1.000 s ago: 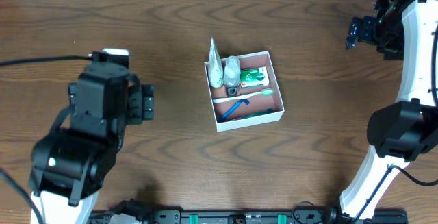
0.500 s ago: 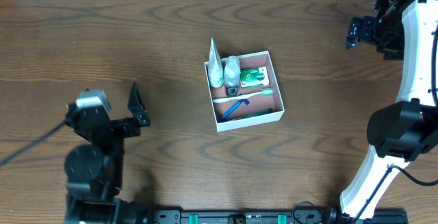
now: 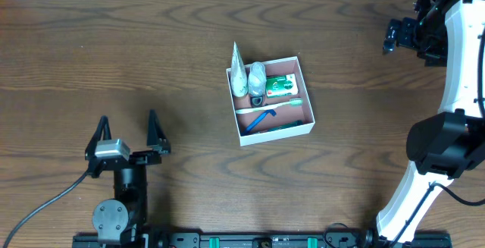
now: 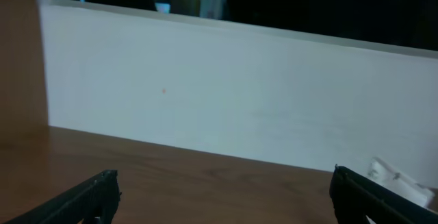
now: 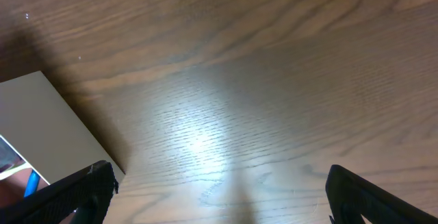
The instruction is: Pack container
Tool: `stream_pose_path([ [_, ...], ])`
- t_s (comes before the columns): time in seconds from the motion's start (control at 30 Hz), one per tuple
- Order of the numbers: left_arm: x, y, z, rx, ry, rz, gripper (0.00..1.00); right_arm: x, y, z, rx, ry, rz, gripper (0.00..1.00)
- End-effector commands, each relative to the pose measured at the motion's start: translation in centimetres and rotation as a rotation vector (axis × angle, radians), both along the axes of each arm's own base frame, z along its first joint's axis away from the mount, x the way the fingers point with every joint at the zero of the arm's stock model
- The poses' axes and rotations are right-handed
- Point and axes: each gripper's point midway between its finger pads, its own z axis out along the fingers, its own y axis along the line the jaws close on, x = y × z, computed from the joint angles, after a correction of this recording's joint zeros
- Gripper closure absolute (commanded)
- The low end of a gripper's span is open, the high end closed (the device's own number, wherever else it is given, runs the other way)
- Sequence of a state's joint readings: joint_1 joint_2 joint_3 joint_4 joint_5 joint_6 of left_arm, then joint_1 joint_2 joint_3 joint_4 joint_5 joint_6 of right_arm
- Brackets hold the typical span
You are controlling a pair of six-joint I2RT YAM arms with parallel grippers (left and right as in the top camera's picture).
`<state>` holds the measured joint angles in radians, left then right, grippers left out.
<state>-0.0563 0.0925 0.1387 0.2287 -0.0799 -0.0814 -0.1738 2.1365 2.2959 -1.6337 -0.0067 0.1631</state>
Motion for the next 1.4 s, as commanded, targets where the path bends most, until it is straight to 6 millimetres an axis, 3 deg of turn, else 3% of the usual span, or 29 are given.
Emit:
stream_pose_path([
  [0.0,-0.2,0.7,-1.0,-0.001,-0.010,0.025,0.02,0.0,-0.2,0.3,-0.010,-0.008,0.011,0.01],
  [0.37,0.5,0.7,-6.3,0.037,0.121,0.020,0.02,0.0,-0.2,0.3,-0.010,-0.008,0.011,0.01],
  [0.6,0.3,0.6,-12.0,0.038,0.355,0.012,0.02,0.0,-0.2,0.3,-0.010,-0.008,0.011,0.01],
  [1.37,0.3,0.7,-11.9,0.041,0.350,0.014,0.02,0.0,-0.2,0.3,-0.010,-0.008,0.011,0.01],
])
